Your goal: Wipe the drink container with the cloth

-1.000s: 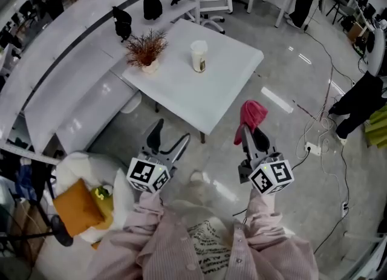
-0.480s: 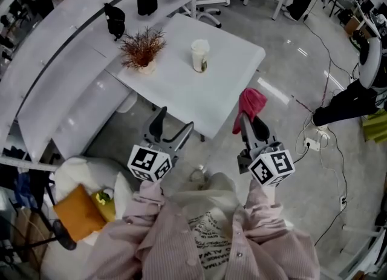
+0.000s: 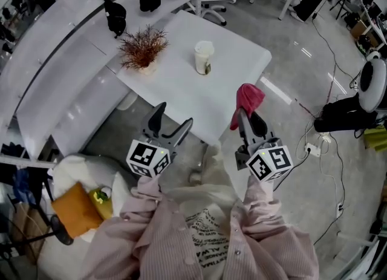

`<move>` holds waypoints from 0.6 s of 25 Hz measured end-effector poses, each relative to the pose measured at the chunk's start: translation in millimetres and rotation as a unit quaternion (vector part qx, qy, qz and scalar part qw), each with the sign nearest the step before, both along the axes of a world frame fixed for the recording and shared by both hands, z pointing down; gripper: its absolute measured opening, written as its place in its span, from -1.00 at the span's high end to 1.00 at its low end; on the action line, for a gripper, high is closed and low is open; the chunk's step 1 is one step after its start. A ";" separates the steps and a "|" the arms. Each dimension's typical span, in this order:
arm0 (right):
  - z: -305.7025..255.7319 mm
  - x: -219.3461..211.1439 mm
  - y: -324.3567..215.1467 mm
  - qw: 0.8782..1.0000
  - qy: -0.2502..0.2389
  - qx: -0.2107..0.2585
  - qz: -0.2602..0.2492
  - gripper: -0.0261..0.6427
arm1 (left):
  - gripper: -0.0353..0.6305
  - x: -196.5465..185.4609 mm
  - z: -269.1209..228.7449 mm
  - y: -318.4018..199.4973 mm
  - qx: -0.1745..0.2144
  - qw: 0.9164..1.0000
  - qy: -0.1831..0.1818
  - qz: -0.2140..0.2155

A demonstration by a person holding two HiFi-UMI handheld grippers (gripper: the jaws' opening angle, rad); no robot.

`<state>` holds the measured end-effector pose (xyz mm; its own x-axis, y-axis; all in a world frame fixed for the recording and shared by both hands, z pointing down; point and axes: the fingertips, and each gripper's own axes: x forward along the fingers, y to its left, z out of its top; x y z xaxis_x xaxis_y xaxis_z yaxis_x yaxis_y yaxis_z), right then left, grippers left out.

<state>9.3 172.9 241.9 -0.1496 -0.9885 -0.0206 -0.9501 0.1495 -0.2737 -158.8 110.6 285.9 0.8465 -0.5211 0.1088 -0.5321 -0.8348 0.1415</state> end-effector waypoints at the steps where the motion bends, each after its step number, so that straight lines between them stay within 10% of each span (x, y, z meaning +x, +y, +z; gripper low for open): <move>1: 0.6 3.9 -7.1 1.000 -0.001 -0.001 -0.001 0.79 | -0.18 3.0 0.8 -6.3 0.000 1.000 -0.002 -0.002; 15: 24.2 82.7 -143.3 0.998 -0.007 -0.044 -0.051 0.79 | -0.18 80.1 30.2 -130.3 -0.025 0.998 -0.050 -0.027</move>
<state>92.0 29.6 266.1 -0.2496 -0.9663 0.0626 -0.9274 0.2200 -0.3025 -78.8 -19.6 316.1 0.8003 -0.5581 0.2191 -0.5904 -0.7972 0.1259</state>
